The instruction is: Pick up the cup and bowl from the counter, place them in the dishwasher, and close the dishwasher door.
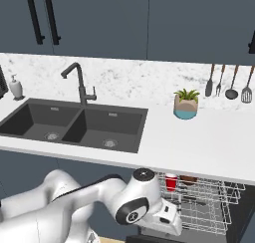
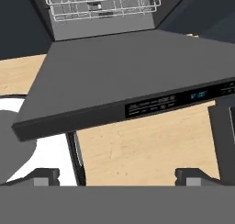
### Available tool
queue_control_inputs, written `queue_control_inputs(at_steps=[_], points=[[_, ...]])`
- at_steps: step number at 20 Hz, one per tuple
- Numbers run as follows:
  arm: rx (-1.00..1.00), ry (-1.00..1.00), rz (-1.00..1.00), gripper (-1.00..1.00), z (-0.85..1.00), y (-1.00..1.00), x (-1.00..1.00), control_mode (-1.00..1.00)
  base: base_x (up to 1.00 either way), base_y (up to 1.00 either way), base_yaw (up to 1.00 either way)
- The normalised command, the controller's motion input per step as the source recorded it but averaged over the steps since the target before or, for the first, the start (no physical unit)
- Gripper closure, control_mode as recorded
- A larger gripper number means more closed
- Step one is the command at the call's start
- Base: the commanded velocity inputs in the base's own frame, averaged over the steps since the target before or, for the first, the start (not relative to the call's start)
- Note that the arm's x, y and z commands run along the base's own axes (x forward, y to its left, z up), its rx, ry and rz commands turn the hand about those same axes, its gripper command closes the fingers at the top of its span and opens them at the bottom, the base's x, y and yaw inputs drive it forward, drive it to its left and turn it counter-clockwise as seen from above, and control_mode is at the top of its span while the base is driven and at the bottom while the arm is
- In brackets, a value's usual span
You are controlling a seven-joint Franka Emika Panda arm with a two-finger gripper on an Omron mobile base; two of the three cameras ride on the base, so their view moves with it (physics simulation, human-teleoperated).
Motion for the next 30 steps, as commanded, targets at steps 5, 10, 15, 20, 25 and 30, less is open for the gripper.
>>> queue_control_inputs(at_steps=[5,10,15,20,25,30], points=[[0.0,0.11,0.0,-1.0,0.74,-0.07,-1.0,-1.0,0.0,0.0,0.0],[0.05,0.08,0.0,-1.0,0.53,-0.24,-1.0,-1.0,0.0,0.0,0.0],[0.1,0.01,0.0,-1.0,-0.21,-0.41,-0.85,-1.0,0.0,0.0,0.0],[0.08,-0.11,0.01,-1.0,-0.53,-0.22,-0.17,-1.0,0.0,0.0,0.0],[-0.07,-0.11,0.22,-1.0,-0.58,0.03,-0.08,-1.0,0.0,0.0,0.0],[-0.1,-0.13,0.3,-1.0,-0.54,0.0,0.0,-1.0,0.0,0.0,0.0]])
